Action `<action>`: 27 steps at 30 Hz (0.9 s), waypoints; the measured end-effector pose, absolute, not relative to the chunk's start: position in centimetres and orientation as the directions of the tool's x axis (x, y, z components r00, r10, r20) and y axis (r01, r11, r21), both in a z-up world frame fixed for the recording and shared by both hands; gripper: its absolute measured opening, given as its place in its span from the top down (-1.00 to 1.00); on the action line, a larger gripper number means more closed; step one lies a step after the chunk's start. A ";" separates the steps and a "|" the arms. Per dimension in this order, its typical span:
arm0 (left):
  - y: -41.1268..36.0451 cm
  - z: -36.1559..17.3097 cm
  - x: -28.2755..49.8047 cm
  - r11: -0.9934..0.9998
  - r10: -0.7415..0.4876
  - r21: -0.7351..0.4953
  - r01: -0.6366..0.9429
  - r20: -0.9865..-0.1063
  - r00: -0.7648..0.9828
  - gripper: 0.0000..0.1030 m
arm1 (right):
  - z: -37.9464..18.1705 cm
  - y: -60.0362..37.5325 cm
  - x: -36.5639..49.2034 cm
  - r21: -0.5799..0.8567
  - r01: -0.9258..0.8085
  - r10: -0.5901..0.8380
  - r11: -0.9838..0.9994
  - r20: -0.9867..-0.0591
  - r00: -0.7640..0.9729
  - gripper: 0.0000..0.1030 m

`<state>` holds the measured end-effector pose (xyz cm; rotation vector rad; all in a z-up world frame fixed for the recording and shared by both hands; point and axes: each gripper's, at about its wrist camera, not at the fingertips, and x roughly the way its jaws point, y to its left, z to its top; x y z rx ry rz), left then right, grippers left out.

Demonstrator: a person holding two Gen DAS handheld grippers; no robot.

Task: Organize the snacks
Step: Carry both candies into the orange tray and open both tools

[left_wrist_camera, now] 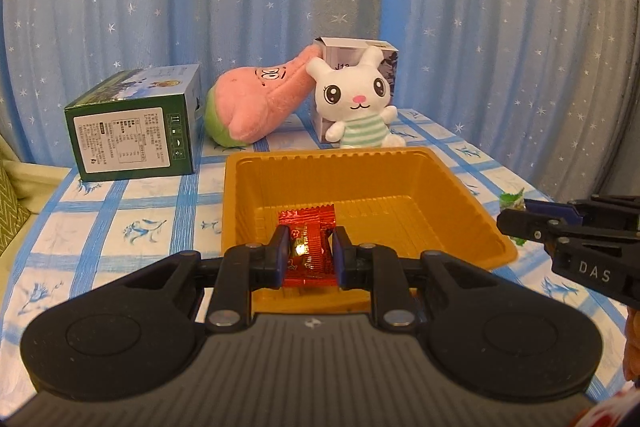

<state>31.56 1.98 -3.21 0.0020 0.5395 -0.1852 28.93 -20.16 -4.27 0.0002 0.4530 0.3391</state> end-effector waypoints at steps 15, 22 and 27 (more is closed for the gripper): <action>2.2 -5.2 34.6 0.983 -0.182 -0.080 0.166 -0.556 0.811 0.61 | -5.6 -20.3 34.1 0.157 -0.323 0.358 0.933 -0.482 0.800 0.59; 2.4 -5.4 35.5 0.983 -0.181 -0.090 0.158 -0.563 0.806 0.60 | -6.1 -20.2 34.5 0.173 -0.319 0.362 0.932 -0.498 0.788 0.59; 2.7 -5.5 35.6 0.983 -0.181 -0.096 0.154 -0.561 0.808 0.25 | -6.2 -20.1 34.6 0.173 -0.318 0.361 0.932 -0.507 0.783 0.59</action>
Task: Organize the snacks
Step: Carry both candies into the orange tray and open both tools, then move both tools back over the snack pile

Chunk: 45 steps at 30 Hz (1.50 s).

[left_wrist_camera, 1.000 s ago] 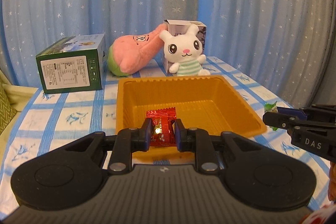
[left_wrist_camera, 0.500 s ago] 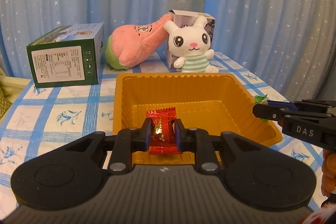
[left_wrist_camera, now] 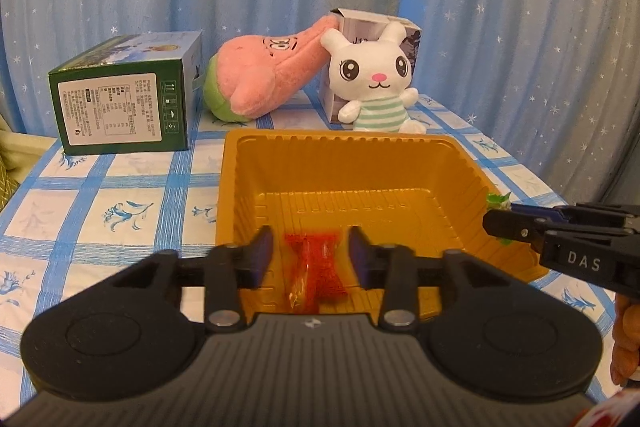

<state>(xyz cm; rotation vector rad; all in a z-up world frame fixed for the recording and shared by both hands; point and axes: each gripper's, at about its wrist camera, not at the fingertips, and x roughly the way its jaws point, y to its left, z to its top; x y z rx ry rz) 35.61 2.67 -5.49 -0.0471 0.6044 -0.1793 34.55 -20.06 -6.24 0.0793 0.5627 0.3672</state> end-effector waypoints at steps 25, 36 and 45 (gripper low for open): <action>2.3 -5.7 34.9 0.983 -0.177 -0.070 0.168 -0.573 0.800 0.06 | -5.5 -21.0 34.4 0.206 -0.324 0.383 0.924 -0.437 0.814 -0.18; 2.1 -4.4 31.1 0.980 -0.187 -0.049 0.192 -0.554 0.811 -0.17 | -4.5 -21.8 30.7 0.180 -0.303 0.352 0.936 -0.427 0.833 -0.18; 1.6 -3.9 24.8 0.980 -0.195 -0.076 0.184 -0.555 0.809 -0.34 | -3.7 -22.0 24.0 0.194 -0.287 0.345 0.938 -0.442 0.828 -0.18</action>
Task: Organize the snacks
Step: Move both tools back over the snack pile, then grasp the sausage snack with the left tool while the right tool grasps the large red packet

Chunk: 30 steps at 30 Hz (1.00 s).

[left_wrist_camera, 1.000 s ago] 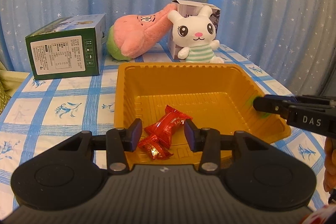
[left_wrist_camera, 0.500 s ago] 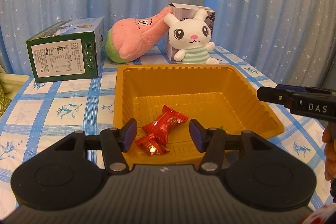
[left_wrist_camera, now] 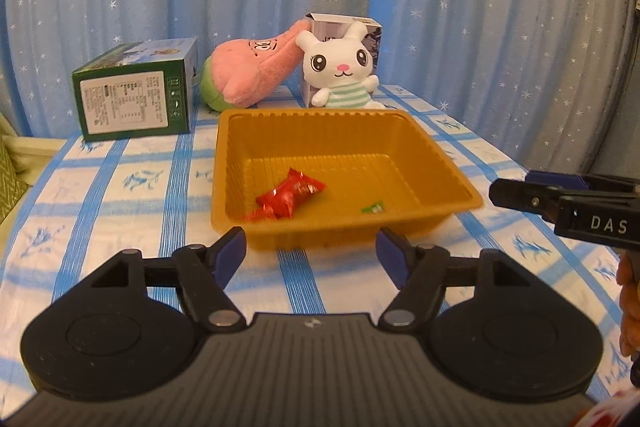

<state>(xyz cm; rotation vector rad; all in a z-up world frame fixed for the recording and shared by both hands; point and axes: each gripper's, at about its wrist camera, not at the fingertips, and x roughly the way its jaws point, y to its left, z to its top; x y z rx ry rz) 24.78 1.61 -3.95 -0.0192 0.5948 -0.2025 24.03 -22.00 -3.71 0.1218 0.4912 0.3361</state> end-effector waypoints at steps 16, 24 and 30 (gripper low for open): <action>-0.4 -7.1 13.3 0.960 -0.245 -0.040 0.278 -0.607 0.756 -0.34 | -5.8 -23.3 12.0 0.235 -0.218 0.314 0.947 -0.536 0.784 -0.17; -2.0 -8.3 13.1 0.852 -0.351 0.075 0.518 -0.652 0.672 -0.28 | -6.8 -24.0 10.7 0.254 -0.176 0.294 0.951 -0.564 0.772 -0.17; -3.1 -9.7 14.1 0.742 -0.398 0.139 0.656 -0.697 0.597 -0.08 | -7.6 -24.2 11.0 0.257 -0.159 0.285 0.953 -0.588 0.757 -0.17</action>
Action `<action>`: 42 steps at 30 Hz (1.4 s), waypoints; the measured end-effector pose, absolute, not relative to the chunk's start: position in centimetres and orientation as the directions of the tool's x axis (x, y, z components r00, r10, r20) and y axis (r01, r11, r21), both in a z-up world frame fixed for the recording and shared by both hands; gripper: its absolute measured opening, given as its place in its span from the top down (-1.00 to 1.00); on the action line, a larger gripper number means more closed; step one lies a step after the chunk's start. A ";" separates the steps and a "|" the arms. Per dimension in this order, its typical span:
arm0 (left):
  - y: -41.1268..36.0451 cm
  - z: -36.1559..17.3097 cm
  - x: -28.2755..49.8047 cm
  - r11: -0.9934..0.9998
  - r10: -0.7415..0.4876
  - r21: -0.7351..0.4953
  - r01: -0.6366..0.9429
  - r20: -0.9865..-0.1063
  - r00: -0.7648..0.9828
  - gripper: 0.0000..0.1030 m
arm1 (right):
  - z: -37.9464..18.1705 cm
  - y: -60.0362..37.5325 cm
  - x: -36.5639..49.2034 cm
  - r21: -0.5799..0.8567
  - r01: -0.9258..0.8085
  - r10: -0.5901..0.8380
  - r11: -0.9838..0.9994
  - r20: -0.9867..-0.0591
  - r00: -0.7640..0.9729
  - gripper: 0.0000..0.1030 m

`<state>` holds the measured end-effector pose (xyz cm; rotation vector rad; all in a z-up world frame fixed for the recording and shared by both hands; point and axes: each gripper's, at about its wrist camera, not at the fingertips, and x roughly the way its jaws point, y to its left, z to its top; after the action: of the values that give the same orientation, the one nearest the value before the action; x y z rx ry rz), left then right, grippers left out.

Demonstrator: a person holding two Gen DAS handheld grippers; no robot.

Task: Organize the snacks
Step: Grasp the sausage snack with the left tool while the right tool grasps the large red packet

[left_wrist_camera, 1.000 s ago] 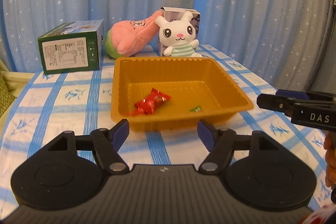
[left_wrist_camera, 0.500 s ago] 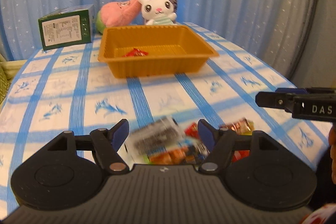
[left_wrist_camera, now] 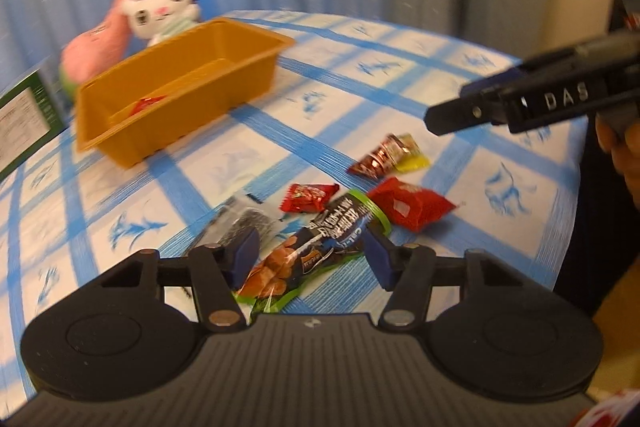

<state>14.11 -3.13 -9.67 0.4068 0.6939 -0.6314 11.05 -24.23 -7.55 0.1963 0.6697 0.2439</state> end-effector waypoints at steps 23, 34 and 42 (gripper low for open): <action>-2.5 -10.1 15.0 0.853 -0.331 0.008 0.522 -0.765 0.552 0.42 | -9.1 -22.4 11.7 0.273 -0.203 0.334 0.940 -0.624 0.706 -0.17; -3.2 -10.9 14.8 0.890 -0.287 0.003 0.456 -0.773 0.566 0.39 | -9.7 -21.7 12.0 0.279 -0.227 0.357 0.933 -0.640 0.680 -0.17; -2.8 -11.1 13.4 0.941 -0.241 -0.019 0.338 -0.737 0.631 0.42 | -10.4 -20.5 12.6 0.293 -0.241 0.378 0.925 -0.653 0.656 -0.16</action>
<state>13.39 -2.76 -11.07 0.1254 0.8237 -0.3325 12.58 -20.54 -10.38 0.1868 0.7802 0.3530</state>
